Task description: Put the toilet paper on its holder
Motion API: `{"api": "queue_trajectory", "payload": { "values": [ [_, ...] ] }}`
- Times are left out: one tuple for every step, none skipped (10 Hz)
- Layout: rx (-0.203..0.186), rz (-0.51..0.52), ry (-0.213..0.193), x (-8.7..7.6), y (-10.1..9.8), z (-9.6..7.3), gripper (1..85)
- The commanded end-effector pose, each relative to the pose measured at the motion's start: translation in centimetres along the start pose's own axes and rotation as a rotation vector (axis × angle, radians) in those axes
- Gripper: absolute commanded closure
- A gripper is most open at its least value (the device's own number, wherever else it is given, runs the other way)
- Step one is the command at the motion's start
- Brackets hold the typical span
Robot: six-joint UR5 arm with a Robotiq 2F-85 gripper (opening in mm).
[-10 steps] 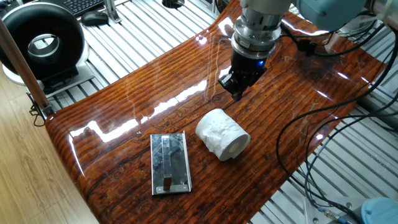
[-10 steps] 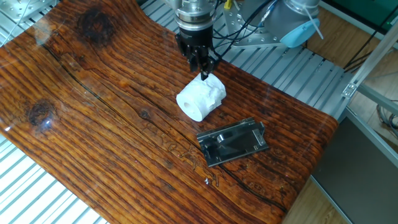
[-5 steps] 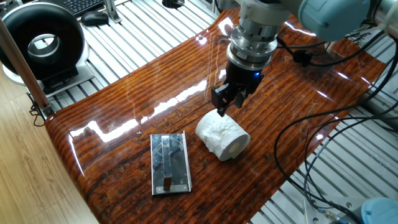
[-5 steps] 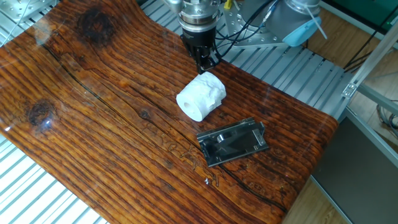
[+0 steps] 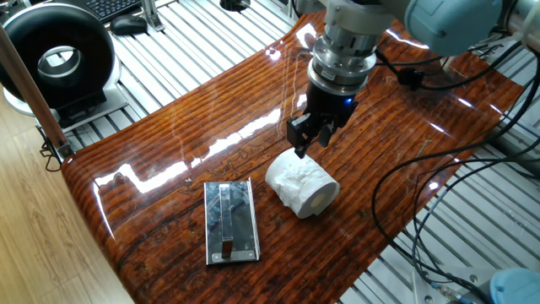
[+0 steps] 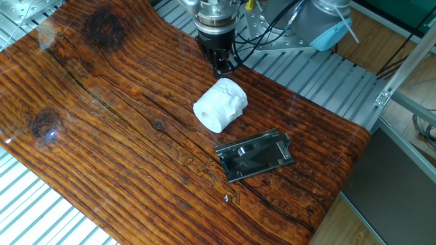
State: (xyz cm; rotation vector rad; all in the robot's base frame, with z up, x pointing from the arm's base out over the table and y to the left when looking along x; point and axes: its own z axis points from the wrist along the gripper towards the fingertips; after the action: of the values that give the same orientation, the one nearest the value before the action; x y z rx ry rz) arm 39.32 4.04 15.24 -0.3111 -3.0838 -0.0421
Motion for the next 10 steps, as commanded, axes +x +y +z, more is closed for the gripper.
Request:
{"api": "queue_trajectory", "payload": {
  "values": [
    [0.001, -0.044, 0.009, 0.2, -0.1, -0.6, 84.7],
    [-0.012, -0.066, 0.016, 0.5, 0.4, -0.3, 84.7],
    [0.001, -0.102, 0.050, 1.0, -0.1, 0.2, 84.7],
    [0.007, -0.053, 0.061, 1.1, -0.2, 0.5, 84.3],
    [0.007, -0.145, 0.057, 0.9, -0.5, 0.4, 83.7],
    [0.020, -0.170, 0.059, 0.9, -0.9, 0.3, 84.3],
    [0.005, -0.116, 0.057, 1.0, -0.4, 0.2, 84.7],
    [-0.007, -0.074, 0.046, 0.7, -0.1, 0.3, 84.7],
    [0.005, -0.090, 0.014, -0.1, -0.5, 0.2, 76.0],
    [0.020, -0.109, -0.001, -0.4, -0.7, 0.2, 68.3]
  ]
}}
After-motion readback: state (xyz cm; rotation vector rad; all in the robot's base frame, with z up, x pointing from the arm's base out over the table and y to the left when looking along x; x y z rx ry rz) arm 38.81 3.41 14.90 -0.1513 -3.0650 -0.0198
